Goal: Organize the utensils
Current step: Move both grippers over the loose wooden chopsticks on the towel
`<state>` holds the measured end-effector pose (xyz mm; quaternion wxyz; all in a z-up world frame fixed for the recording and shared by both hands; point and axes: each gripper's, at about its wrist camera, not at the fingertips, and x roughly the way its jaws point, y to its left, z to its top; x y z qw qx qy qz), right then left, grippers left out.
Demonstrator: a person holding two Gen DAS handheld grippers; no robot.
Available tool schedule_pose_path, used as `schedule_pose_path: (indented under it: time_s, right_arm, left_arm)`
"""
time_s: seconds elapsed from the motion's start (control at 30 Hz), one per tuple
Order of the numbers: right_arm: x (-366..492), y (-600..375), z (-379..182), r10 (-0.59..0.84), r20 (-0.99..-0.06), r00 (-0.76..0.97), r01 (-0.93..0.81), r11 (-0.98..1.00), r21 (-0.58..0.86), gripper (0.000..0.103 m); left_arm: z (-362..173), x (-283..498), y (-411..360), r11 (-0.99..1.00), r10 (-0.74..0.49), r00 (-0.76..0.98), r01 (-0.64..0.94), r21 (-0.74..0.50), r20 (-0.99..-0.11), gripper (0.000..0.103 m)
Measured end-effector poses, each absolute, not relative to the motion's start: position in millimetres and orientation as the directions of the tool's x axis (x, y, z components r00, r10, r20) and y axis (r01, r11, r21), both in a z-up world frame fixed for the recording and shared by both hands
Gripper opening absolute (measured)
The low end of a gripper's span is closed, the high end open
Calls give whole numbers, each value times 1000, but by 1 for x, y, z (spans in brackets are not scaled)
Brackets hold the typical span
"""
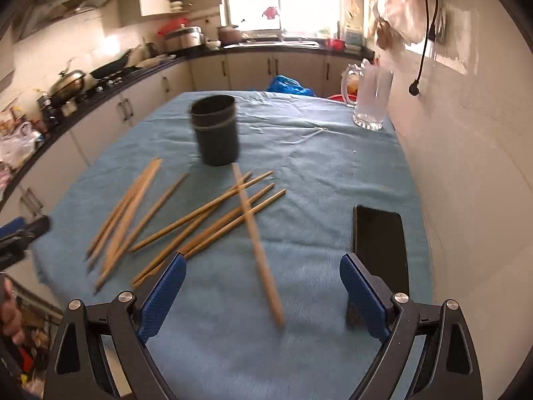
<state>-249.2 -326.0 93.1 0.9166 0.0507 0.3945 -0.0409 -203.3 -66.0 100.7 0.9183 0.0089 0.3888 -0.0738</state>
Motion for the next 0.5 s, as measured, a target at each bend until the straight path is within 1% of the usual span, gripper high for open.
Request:
schedule_pose_path:
  time_s: [0.13,0.27,0.37,0.43,0.5]
  right_arm:
    - [-279,-315,104,-24,-728,685,101,993,63,96]
    - [-294,-323,116,-36,-703,710,117,991,68,96]
    - [-303,-327,125,-24,-678,735,118,989,92,92]
    - [-305,-326,127,-9,-674,739,107,989,104,90]
    - [-308,-325,128,1,-675,738,104,988,115,86]
  left_arm:
    - [109,-217,-87,979,-148,697,206,-2,-701,103]
    - [120,-223,-98,972,-175,706,236,-5,-686,103]
    - [123,-227,-105,967,-187,703,255,-3,-686,103]
    - [126,-230,-108,964,-190,705,266,6,-683,103]
    - [127,-233,-111,960,-198,704,281,11,-682,103]
